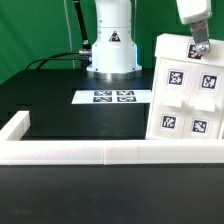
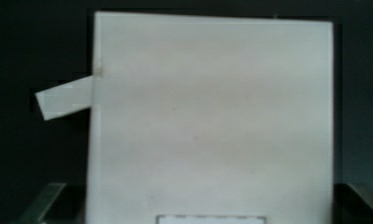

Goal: Assemble cabinet

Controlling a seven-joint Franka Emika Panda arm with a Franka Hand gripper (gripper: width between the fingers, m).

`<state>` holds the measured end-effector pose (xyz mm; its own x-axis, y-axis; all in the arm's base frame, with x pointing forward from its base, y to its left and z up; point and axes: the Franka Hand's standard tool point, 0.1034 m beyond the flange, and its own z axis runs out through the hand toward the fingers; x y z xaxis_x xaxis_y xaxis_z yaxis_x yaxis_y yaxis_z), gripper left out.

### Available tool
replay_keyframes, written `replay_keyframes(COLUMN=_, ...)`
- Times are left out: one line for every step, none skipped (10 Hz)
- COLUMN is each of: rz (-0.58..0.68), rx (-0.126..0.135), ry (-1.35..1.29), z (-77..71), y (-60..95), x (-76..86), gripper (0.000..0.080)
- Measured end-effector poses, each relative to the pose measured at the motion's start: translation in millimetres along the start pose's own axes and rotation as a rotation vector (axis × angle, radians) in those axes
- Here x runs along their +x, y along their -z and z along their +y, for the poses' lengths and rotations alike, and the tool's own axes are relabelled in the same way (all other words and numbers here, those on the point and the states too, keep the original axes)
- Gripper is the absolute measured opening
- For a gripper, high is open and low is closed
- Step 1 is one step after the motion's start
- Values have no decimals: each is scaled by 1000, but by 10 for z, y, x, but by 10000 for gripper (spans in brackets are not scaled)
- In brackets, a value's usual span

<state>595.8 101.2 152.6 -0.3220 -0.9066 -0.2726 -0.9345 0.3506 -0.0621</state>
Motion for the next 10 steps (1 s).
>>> replay_keyframes(rz=-1, rx=0, ry=6, z=2, y=-1, x=-3, gripper=566)
replay_keyframes(rz=-6, rx=-1, ry=16, z=4, y=14, x=-13, gripper=650)
replay_keyframes(rz=-19, rx=6, ry=23, z=-8, y=83, x=-39, gripper=753)
replay_keyframes(rz=-35, rx=14, ry=20, z=-16, y=152, x=-66, gripper=785)
replay_keyframes(rz=-51, rx=23, ry=18, z=-32, y=222, x=-95, gripper=785)
replay_keyframes(rz=-67, rx=33, ry=16, z=-57, y=292, x=-125, gripper=797)
replay_keyframes(rz=-77, rx=37, ry=26, z=-74, y=321, x=-143, gripper=797)
replay_keyframes(rz=-75, rx=35, ry=61, z=-62, y=303, x=-141, gripper=797)
replay_keyframes(rz=-74, rx=34, ry=63, z=-59, y=297, x=-142, gripper=797)
replay_keyframes(rz=-74, rx=34, ry=83, z=-58, y=296, x=-142, gripper=797)
